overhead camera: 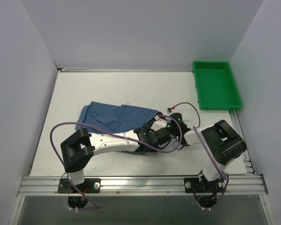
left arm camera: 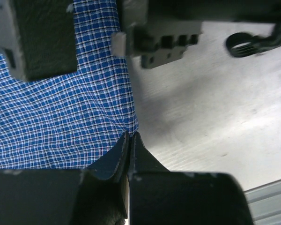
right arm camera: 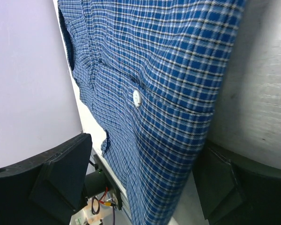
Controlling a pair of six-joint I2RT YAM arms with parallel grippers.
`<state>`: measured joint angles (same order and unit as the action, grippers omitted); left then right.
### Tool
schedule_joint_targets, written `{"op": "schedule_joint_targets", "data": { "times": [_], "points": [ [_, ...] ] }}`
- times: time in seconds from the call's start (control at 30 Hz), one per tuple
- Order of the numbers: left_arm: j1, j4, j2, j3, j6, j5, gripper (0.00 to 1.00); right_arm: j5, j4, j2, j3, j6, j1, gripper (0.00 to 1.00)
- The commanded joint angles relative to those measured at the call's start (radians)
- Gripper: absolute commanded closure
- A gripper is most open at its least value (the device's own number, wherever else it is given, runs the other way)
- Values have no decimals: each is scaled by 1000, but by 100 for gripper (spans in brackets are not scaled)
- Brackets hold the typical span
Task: Fold and stack the long sleeve shirts
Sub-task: Fold the shirt
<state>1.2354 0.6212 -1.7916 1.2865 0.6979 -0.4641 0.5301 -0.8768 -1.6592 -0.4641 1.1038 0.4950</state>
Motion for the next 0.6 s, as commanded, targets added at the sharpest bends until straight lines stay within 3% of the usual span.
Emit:
{"op": "schedule_joint_targets", "data": {
  "times": [0.0, 0.17, 0.27, 0.37, 0.4, 0.47, 0.5, 0.57],
  "points": [
    [-5, -93, 54, -1, 20, 64, 100, -57, 36, -42, 1, -9, 17, 16],
    [-5, -141, 64, -29, 46, 114, 100, -64, -13, -80, 4, -12, 14, 26],
    [-5, -166, 69, -39, 55, 145, 96, -59, -33, -96, 4, -16, 11, 37],
    [-7, -172, 81, -46, 58, 163, 90, -50, -33, -93, 13, -31, 2, 55],
    [-10, -173, 96, -46, 60, 168, 86, -48, -31, -90, 18, -41, -4, 70],
    [-27, -175, 130, -53, 61, 186, 79, -35, -4, -67, 27, -56, -29, 83],
    [-34, -173, 147, -59, 60, 194, 69, -27, 13, -54, 30, -85, -36, 96],
    [-65, -175, 207, -78, 64, 220, 61, 2, 91, -11, 27, -119, -76, 100]
  ]
}}
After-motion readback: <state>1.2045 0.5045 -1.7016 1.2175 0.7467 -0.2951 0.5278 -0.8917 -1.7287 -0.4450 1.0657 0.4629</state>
